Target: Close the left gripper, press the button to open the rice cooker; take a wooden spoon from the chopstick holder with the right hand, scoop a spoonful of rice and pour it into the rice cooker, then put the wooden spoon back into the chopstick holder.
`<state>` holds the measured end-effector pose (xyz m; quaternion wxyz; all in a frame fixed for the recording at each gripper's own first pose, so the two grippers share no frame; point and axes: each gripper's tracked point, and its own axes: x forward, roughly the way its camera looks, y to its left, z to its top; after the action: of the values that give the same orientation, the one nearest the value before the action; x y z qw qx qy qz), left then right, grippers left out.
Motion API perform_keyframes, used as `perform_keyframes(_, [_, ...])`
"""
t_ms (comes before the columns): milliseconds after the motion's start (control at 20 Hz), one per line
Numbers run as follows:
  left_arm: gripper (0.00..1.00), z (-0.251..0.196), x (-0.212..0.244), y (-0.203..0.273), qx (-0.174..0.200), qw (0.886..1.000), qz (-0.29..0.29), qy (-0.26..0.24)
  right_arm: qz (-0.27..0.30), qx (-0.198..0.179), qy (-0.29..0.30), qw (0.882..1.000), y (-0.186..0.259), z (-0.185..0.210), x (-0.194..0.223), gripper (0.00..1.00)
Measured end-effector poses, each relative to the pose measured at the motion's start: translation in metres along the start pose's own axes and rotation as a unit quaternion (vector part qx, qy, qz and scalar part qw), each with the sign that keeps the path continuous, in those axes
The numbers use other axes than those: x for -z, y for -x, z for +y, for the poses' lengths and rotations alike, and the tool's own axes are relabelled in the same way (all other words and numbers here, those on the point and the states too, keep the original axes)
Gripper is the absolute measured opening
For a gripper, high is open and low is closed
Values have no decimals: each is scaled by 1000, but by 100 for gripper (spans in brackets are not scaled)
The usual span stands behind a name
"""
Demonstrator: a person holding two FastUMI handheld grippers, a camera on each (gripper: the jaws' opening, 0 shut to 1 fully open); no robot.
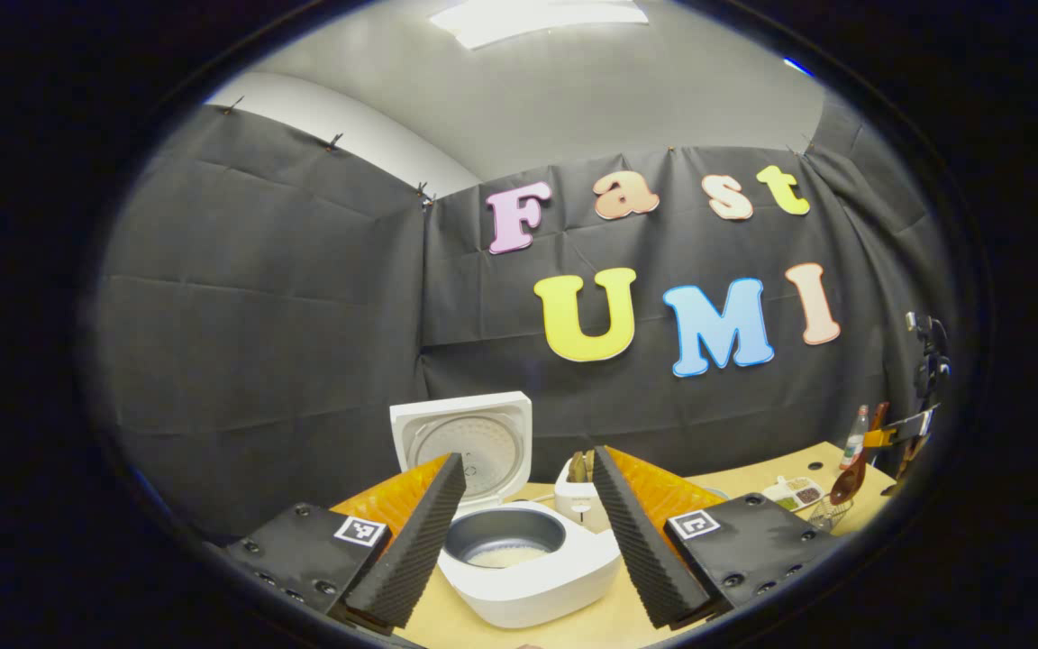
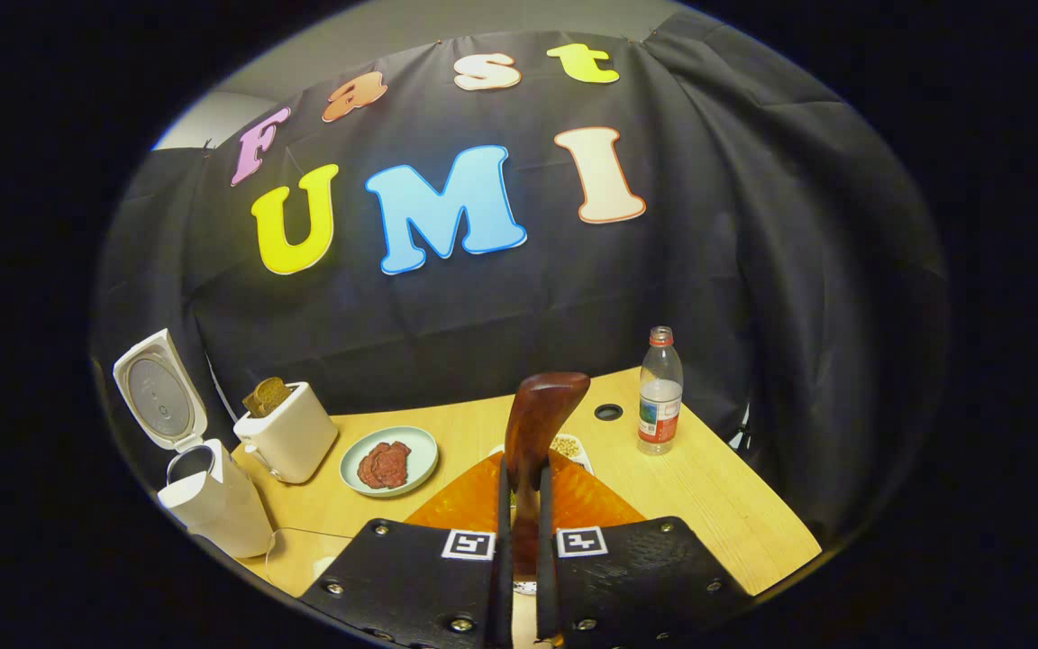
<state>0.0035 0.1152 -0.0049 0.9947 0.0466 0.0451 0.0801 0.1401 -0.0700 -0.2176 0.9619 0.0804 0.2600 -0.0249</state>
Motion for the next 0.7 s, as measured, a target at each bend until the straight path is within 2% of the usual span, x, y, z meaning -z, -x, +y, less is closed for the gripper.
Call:
perform_keyframes(300, [92, 1, -6, 6, -12, 1000, -2, -12, 41, -6, 4, 999, -13, -2, 35, 13])
perform_keyframes(550, [92, -1, -10, 6, -14, 1000, -4, -10, 51, -15, 4, 999, -8, 2, 39, 16])
perform_keyframes(600, [98, -1, -10, 4, -14, 1000, -5, -10, 45, -14, 5, 999, -7, 0, 33, 19])
perform_keyframes(650, [92, -2, -11, 1, -14, 1000, -5, -10, 40, -18, 4, 999, -2, 2, 29, 22])
perform_keyframes(700, [92, -3, -10, 1, -13, 1000, -5, -10, 32, -17, 6, 999, 2, 1, 21, 37])
